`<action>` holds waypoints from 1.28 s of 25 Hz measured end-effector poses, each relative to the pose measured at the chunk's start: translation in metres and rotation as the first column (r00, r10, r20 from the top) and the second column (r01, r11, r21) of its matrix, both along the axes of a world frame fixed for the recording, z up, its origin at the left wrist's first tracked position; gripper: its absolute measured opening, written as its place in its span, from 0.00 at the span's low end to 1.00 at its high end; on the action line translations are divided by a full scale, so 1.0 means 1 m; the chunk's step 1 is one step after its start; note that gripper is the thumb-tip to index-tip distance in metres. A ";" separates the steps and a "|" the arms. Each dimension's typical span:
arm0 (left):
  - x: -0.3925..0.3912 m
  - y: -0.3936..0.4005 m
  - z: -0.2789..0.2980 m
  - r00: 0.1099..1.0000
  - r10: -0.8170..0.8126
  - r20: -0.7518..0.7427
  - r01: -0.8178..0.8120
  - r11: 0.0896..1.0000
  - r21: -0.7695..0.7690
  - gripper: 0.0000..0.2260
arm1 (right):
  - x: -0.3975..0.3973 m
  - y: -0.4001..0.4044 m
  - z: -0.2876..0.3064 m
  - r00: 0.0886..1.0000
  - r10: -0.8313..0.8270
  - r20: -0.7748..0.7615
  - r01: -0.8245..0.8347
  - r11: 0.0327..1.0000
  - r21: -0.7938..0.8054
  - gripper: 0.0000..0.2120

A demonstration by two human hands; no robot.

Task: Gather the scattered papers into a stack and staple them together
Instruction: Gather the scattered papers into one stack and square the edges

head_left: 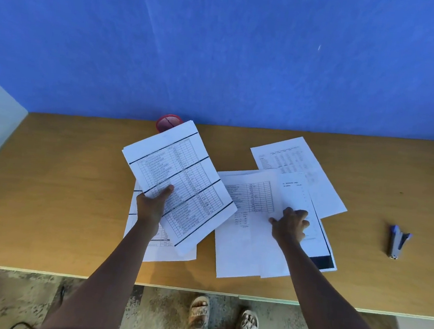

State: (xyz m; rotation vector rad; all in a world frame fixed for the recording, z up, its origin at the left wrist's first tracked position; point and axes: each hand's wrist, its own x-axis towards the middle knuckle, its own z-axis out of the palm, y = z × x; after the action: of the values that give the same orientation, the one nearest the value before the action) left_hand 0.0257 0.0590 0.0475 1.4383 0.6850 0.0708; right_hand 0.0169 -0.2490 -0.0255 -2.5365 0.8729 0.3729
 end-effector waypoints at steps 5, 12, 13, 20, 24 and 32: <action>0.002 0.002 -0.007 1.000 -0.011 0.003 0.011 1.000 0.005 0.14 | 0.010 -0.012 0.002 0.998 0.038 -0.042 -0.038 0.999 0.002 0.22; 0.004 0.009 -0.025 0.995 -0.064 -0.077 0.069 0.996 0.061 0.16 | -0.007 -0.027 -0.007 0.959 -0.152 0.238 0.079 0.954 0.290 0.23; 0.004 0.010 -0.027 0.994 -0.067 -0.088 0.073 0.995 0.066 0.15 | -0.010 -0.031 -0.010 0.950 -0.161 0.267 0.081 0.955 0.286 0.18; 0.000 0.013 -0.044 0.951 -0.215 -0.224 0.229 0.972 0.042 0.16 | -0.012 -0.081 -0.003 0.750 -0.436 0.498 0.269 0.888 0.372 0.09; -0.003 -0.003 -0.047 0.908 -0.329 -0.260 0.333 0.943 -0.030 0.12 | -0.003 -0.093 0.002 0.733 -0.555 0.394 0.277 0.772 0.572 0.14; -0.005 -0.025 -0.056 0.855 -0.407 -0.322 0.419 0.907 -0.036 0.08 | 0.002 -0.020 0.005 0.883 -0.268 0.386 0.002 0.825 0.566 0.10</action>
State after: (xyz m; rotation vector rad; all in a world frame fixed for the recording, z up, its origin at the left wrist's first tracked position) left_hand 0.0205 0.0344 -0.0090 1.6223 0.6232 -0.5041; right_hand 0.0186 -0.2686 -0.0205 -1.8844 0.6410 -0.0286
